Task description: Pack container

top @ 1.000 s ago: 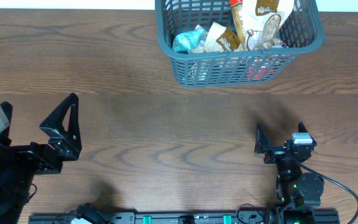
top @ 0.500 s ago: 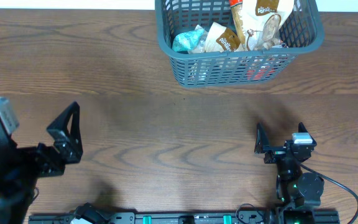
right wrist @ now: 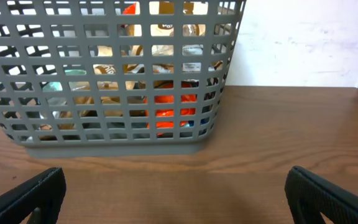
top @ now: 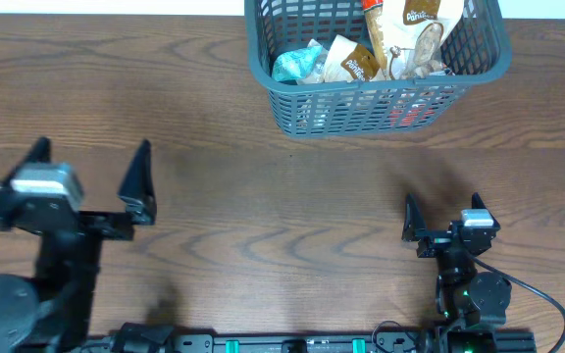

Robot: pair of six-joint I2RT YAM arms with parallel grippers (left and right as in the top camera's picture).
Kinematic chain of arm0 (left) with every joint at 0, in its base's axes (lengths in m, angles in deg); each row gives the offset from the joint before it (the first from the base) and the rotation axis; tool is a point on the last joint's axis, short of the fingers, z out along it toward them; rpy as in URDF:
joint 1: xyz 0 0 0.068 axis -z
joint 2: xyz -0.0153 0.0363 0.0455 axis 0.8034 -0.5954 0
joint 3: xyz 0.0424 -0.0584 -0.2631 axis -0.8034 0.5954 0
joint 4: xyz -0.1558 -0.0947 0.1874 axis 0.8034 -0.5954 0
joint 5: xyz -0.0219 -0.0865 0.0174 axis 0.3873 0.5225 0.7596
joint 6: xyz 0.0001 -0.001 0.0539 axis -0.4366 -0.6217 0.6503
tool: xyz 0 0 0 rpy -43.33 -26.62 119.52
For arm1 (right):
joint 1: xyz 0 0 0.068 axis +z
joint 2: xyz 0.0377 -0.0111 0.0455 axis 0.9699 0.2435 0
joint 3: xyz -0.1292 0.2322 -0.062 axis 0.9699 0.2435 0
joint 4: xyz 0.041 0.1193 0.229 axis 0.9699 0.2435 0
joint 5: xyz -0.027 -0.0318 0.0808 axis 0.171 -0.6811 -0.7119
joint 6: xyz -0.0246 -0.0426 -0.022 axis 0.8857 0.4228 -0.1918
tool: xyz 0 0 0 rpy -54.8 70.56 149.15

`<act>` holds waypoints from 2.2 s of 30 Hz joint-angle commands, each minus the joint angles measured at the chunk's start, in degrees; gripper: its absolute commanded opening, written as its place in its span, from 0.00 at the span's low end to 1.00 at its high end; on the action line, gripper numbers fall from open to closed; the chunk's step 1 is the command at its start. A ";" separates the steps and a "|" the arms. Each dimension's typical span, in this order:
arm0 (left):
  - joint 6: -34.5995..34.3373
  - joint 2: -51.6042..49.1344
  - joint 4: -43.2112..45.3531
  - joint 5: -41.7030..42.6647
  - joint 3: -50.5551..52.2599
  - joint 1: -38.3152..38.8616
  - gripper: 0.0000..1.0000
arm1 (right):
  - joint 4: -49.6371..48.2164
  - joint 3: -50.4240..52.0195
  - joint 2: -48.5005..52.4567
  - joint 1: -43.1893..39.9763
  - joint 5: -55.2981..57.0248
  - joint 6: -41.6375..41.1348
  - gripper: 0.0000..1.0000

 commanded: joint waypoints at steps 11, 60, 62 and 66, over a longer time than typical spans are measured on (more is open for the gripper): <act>3.21 15.72 17.14 3.56 31.17 -5.70 0.99 | 0.31 0.11 -0.39 0.42 0.26 0.68 0.99; -0.11 30.45 18.14 3.58 58.95 -7.54 0.99 | 0.31 0.11 -0.39 0.42 0.26 0.68 0.99; -1.11 30.45 18.25 3.58 58.95 -7.54 0.98 | 0.31 0.11 -0.39 0.42 0.26 0.68 0.99; -1.11 30.45 18.25 3.56 58.95 -7.54 0.99 | 0.31 0.11 -0.39 0.42 0.26 0.68 0.99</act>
